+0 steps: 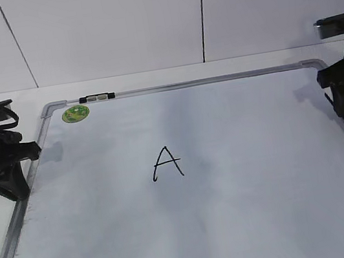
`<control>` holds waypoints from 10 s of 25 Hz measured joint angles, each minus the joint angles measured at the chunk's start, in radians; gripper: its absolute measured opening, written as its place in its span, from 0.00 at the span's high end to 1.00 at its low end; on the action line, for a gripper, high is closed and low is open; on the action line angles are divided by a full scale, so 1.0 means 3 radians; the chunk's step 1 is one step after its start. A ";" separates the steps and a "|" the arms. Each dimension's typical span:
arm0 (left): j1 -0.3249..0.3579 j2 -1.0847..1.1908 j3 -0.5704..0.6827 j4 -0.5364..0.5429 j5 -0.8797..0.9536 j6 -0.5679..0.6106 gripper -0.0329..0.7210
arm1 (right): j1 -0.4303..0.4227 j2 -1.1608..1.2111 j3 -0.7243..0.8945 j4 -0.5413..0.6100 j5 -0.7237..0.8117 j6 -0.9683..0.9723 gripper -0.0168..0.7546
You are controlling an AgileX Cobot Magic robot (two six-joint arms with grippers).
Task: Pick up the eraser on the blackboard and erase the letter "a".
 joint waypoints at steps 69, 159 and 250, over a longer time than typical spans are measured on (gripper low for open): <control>0.0000 0.0000 0.0000 0.0013 -0.0019 0.0000 0.88 | -0.0022 0.0261 -0.0337 0.0193 0.0229 0.0017 0.18; 0.0007 -0.3460 0.0031 0.0117 0.0249 0.0266 0.17 | -0.0022 -0.3563 0.0391 0.1058 0.0294 -0.0838 0.21; 0.0007 -0.6408 0.2361 0.0726 0.0702 -0.0443 0.22 | 0.0067 -0.6497 0.3132 0.0569 0.0240 -0.0446 0.21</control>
